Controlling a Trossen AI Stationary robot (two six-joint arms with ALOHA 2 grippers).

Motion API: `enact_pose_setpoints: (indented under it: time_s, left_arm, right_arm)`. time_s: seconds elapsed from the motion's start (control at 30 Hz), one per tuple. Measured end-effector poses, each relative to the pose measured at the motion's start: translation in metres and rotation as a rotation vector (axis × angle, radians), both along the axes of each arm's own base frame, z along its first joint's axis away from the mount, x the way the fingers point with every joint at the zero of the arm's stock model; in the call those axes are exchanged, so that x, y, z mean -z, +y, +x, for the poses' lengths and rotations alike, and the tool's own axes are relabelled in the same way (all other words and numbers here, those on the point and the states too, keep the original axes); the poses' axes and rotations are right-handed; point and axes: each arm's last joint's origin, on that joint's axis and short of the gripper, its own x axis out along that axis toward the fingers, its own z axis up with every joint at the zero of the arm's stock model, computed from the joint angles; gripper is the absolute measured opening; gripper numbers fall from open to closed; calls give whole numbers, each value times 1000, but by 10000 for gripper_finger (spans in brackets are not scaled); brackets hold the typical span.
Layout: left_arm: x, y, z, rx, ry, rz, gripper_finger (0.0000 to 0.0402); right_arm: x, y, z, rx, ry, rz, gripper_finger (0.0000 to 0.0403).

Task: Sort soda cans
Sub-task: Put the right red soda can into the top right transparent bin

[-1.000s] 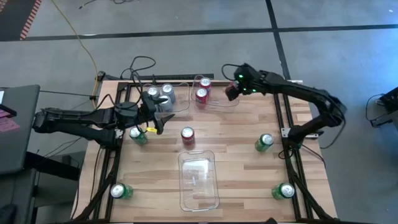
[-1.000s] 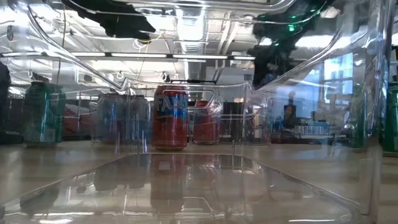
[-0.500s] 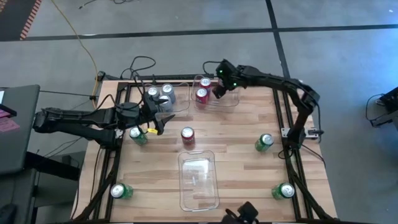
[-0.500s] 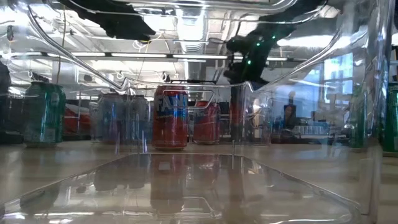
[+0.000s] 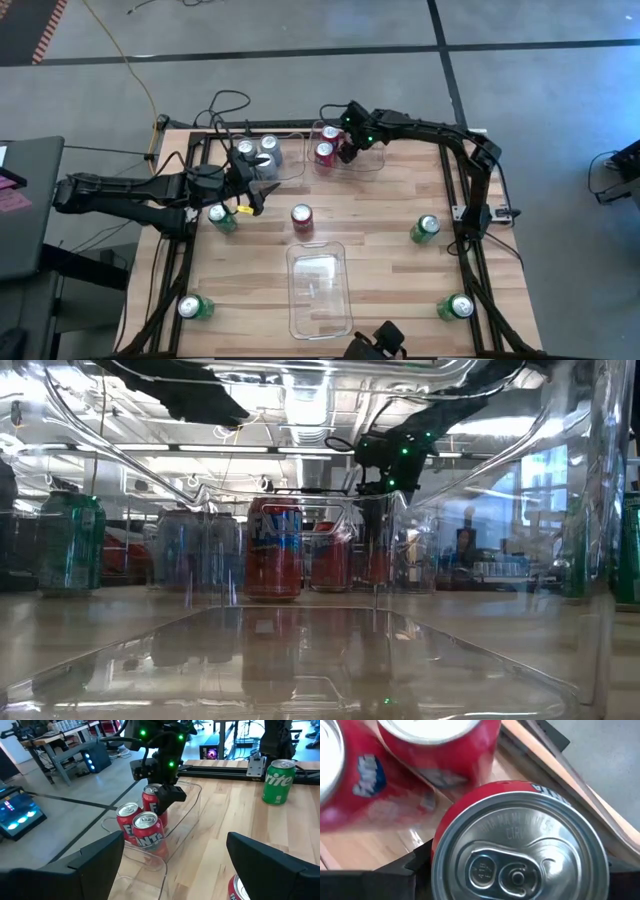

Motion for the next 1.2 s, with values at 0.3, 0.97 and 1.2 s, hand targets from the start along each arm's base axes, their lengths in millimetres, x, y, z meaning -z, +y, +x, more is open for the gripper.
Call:
enact_pose_setpoints:
  time_s: [0.3, 0.97, 1.2]
  left_arm:
    - [0, 0, 0, -1, -1, -1, 345]
    - [0, 0, 0, 1, 1, 3, 345]
    - [0, 0, 0, 3, 7, 12, 345]
  right_arm:
    - [0, 1, 2, 1, -11, -4, 314]
    - [-2, 2, 3, 27, -32, -4, 395]
    - [-13, 4, 1, 69, -10, -95, 395]
